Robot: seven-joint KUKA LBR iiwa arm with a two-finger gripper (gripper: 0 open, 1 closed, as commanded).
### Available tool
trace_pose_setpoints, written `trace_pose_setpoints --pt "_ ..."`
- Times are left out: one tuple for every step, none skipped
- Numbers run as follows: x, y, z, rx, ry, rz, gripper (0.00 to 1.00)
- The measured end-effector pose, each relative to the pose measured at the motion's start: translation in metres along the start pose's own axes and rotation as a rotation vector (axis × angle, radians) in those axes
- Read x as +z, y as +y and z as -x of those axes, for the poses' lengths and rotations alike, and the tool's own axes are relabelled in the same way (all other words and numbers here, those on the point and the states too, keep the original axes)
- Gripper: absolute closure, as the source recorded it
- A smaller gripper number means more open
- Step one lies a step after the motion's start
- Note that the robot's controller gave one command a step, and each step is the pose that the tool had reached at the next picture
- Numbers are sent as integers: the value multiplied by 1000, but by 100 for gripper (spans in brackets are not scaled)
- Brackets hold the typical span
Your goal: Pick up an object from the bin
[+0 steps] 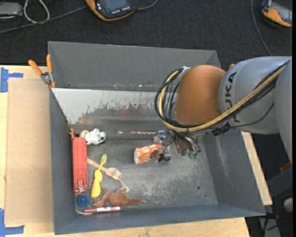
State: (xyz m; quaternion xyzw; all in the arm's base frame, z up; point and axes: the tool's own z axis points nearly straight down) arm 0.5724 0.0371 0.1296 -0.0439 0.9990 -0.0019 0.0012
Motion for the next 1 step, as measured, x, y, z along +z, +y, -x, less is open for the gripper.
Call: trace_pose_setpoints --pt "-77 -33 -3 -5 1 1 100"
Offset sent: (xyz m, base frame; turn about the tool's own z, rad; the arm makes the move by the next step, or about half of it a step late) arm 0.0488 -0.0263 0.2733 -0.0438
